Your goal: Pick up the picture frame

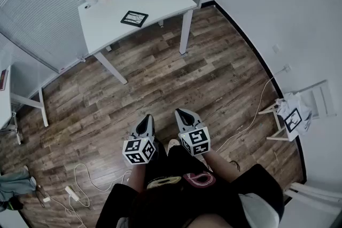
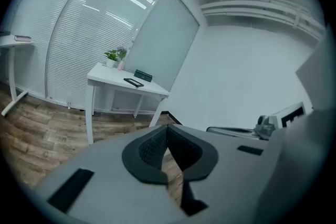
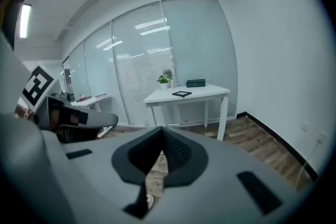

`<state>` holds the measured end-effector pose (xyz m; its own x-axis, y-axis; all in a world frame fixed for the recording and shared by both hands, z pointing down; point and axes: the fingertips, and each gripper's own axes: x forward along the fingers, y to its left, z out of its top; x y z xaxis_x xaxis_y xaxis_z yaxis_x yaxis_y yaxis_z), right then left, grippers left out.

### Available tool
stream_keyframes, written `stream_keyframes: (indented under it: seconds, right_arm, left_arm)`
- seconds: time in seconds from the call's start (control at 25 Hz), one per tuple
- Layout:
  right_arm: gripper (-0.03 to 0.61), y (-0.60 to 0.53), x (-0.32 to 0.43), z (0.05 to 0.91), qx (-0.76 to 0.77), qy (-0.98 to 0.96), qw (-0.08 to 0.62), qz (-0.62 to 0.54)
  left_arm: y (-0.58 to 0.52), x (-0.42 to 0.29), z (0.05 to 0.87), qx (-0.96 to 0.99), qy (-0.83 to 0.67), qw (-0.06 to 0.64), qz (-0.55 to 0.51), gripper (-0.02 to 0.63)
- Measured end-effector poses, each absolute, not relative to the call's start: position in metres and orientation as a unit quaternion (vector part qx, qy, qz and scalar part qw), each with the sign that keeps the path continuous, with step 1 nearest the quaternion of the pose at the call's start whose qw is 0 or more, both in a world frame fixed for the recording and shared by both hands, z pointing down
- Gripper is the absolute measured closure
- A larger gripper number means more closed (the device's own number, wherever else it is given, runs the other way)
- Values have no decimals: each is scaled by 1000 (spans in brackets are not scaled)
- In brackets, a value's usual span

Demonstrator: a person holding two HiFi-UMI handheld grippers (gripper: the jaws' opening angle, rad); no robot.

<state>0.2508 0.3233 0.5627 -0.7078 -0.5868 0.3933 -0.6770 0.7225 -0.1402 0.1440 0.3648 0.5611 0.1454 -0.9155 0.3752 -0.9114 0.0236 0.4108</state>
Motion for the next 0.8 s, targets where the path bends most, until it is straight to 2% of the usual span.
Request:
stream_keyframes:
  seconds: [0.28, 0.8]
  right_arm:
    - [571, 334, 239, 553, 341, -921, 177, 64]
    - [568, 324, 222, 549, 368, -912, 151, 100]
  left_arm:
    - [384, 136, 559, 696, -668, 264, 7, 597]
    - [373, 117, 551, 714, -658, 238, 13, 597]
